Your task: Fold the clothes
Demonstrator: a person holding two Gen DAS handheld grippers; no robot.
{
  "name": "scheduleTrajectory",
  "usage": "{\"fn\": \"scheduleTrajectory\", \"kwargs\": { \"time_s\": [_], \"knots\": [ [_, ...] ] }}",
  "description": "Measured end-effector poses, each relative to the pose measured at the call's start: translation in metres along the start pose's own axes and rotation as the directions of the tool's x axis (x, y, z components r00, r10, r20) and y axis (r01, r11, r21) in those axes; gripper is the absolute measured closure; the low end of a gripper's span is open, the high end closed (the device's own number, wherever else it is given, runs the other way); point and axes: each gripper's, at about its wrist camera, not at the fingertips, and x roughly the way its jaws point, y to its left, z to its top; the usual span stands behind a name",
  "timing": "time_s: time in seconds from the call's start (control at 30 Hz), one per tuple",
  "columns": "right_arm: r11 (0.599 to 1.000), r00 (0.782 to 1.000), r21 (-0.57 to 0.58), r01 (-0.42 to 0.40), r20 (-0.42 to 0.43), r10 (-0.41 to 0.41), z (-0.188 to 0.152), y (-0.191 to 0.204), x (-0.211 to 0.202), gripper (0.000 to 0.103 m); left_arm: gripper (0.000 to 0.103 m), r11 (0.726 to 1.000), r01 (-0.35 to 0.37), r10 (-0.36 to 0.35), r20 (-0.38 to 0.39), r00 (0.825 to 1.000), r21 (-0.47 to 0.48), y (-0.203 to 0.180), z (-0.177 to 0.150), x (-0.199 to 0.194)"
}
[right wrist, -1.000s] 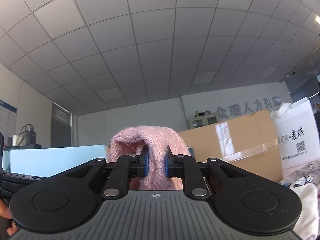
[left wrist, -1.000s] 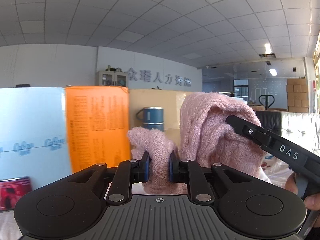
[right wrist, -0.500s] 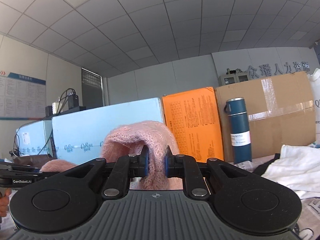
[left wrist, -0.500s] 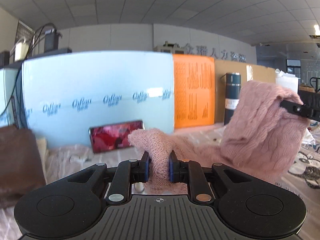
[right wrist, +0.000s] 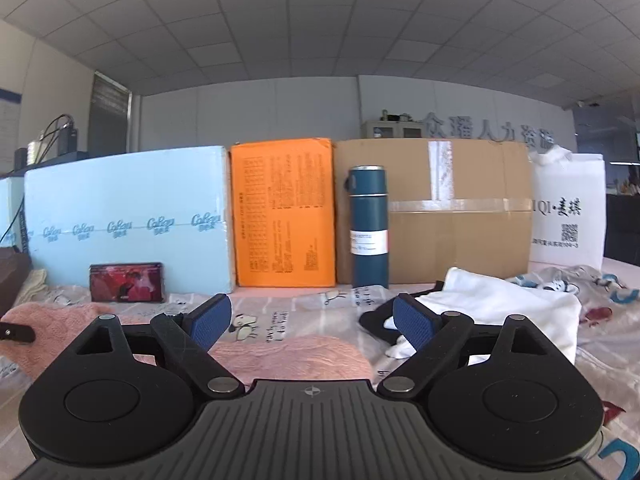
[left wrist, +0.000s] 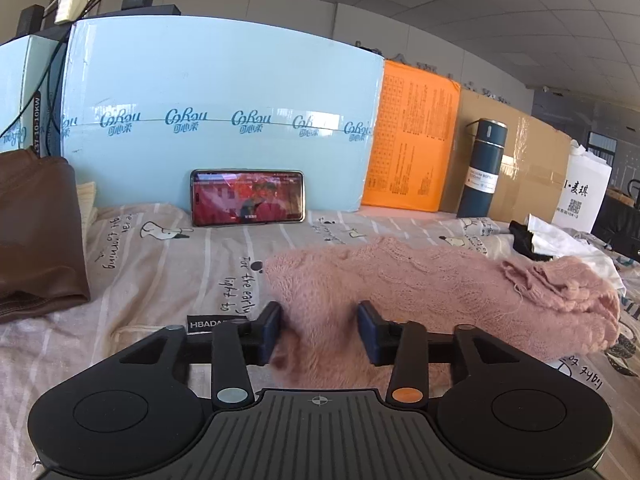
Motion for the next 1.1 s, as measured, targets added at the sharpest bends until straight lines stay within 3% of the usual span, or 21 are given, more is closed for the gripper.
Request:
{"fn": "scheduleTrajectory", "kwargs": {
  "time_s": [0.1, 0.23, 0.4, 0.47, 0.57, 0.73, 0.83, 0.93, 1.03, 1.1],
  "knots": [
    [0.993, 0.985, 0.034, -0.112, -0.125, 0.116, 0.005, 0.016, 0.028, 0.014, 0.026, 1.000, -0.006, 0.006, 0.001, 1.000, -0.013, 0.002, 0.001, 0.001],
    [0.958, 0.923, 0.197, -0.209, -0.285, 0.260, 0.002, 0.030, 0.072, 0.012, 0.023, 0.999, -0.017, 0.017, -0.003, 1.000, -0.035, 0.007, 0.005, 0.003],
    [0.981, 0.900, 0.156, -0.120, -0.400, 0.174, -0.010, 0.046, 0.100, 0.005, 0.010, 0.998, -0.013, 0.012, 0.018, 1.000, 0.067, 0.004, 0.021, 0.010],
    [0.980, 0.901, 0.159, -0.118, -0.398, 0.173, -0.015, 0.045, 0.101, 0.005, 0.007, 0.995, 0.039, -0.037, -0.015, 0.999, 0.087, 0.002, 0.027, 0.022],
    [0.974, 0.910, 0.202, -0.099, -0.378, 0.170, -0.015, 0.036, 0.098, 0.016, 0.007, 0.987, 0.117, -0.110, -0.066, 0.992, 0.114, 0.001, 0.038, 0.041],
    [0.973, 0.930, 0.224, -0.046, -0.346, 0.123, -0.016, 0.025, 0.094, 0.052, 0.007, 0.979, 0.199, -0.190, -0.137, 0.972, 0.050, -0.004, 0.029, 0.066],
    [0.971, 0.938, 0.240, -0.011, -0.333, 0.093, -0.015, 0.020, 0.093, 0.076, 0.008, 0.979, 0.198, -0.187, -0.165, 0.968, 0.052, -0.007, 0.021, 0.071],
    [0.961, 0.946, 0.277, -0.006, -0.311, 0.095, -0.013, 0.013, 0.093, 0.083, 0.008, 0.983, 0.177, -0.166, -0.165, 0.972, 0.056, -0.010, 0.016, 0.073],
    [0.954, 0.961, 0.301, -0.003, -0.262, 0.086, -0.004, 0.008, 0.090, 0.084, 0.022, 0.983, 0.170, -0.157, -0.165, 0.974, 0.067, -0.012, 0.015, 0.074],
    [0.949, 0.972, 0.315, 0.006, -0.225, 0.069, 0.004, 0.004, 0.087, 0.084, 0.051, 0.982, 0.176, -0.164, -0.151, 0.975, 0.069, -0.011, 0.016, 0.071]
  ]
}}
